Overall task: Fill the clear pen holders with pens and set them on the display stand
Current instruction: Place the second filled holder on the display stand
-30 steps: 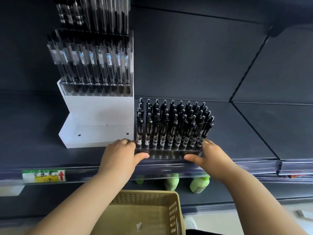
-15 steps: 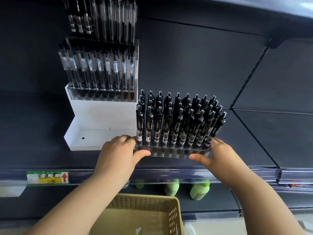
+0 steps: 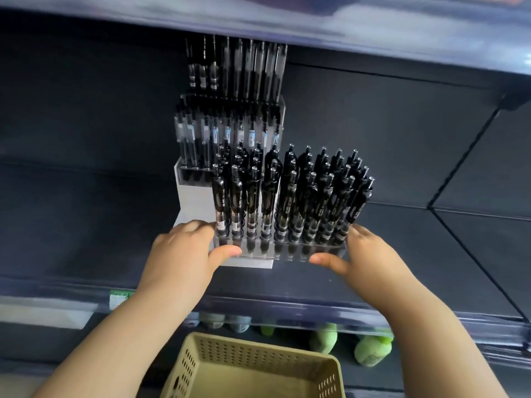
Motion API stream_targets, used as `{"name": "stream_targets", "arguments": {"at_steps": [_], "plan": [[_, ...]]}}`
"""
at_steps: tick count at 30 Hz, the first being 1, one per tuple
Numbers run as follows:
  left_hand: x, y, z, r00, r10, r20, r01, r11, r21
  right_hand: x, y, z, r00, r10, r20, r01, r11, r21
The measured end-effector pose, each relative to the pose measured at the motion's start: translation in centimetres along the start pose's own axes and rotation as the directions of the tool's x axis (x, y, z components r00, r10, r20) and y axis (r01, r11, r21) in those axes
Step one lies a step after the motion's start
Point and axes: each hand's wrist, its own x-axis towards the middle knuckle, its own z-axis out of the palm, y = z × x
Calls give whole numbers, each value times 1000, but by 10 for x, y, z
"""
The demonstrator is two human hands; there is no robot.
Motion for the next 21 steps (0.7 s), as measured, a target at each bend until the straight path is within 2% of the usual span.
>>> {"name": "stream_targets", "arguments": {"at_steps": [6, 15, 21], "plan": [[7, -39, -12, 992, -105, 74, 104, 994, 23, 20, -40, 13, 995, -94, -46, 95, 995, 37], [15, -73, -9, 965, -157, 208, 143, 986, 82, 42, -68, 28, 991, -134, 30, 135, 991, -15], [23, -82, 0, 958, -163, 235, 141, 984, 111, 52, -74, 40, 992, -116, 51, 116, 993, 2]]}}
